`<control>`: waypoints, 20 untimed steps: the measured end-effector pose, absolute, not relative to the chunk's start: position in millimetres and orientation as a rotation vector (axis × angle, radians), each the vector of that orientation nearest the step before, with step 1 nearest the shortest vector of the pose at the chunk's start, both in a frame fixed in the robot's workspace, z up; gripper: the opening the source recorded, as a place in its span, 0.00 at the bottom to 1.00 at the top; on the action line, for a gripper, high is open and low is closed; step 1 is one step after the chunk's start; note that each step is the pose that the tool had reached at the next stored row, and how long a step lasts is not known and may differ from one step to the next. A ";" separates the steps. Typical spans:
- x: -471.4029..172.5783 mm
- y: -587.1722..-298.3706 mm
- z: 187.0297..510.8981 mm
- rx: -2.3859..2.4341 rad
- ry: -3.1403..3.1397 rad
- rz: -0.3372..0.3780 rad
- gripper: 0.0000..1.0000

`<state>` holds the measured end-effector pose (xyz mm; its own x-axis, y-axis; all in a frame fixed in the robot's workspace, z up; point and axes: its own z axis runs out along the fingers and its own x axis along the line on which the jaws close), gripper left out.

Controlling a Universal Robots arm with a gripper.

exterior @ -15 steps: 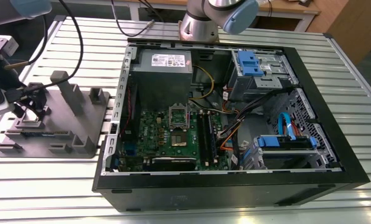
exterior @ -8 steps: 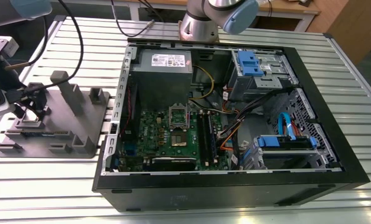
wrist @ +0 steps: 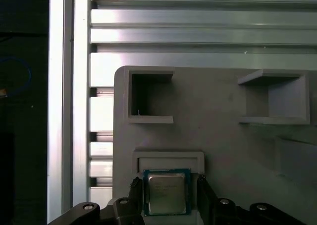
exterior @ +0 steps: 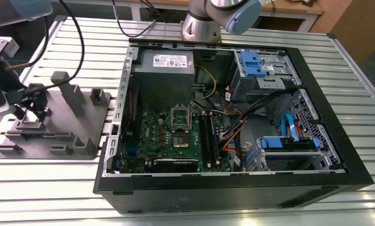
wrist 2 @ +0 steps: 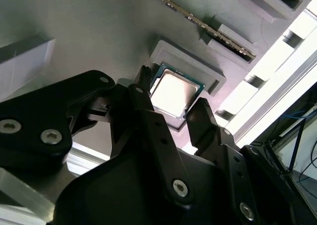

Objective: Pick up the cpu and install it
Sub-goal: 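Pick up the cpu and move it towards the insertion slot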

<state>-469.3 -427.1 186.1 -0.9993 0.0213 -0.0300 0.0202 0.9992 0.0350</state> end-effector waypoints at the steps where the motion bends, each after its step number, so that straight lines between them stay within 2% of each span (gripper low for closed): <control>1: -469.3 -427.1 186.0 0.027 3.111 0.054 0.56; 20: -471.1 -427.1 183.3 -0.024 3.111 0.052 0.56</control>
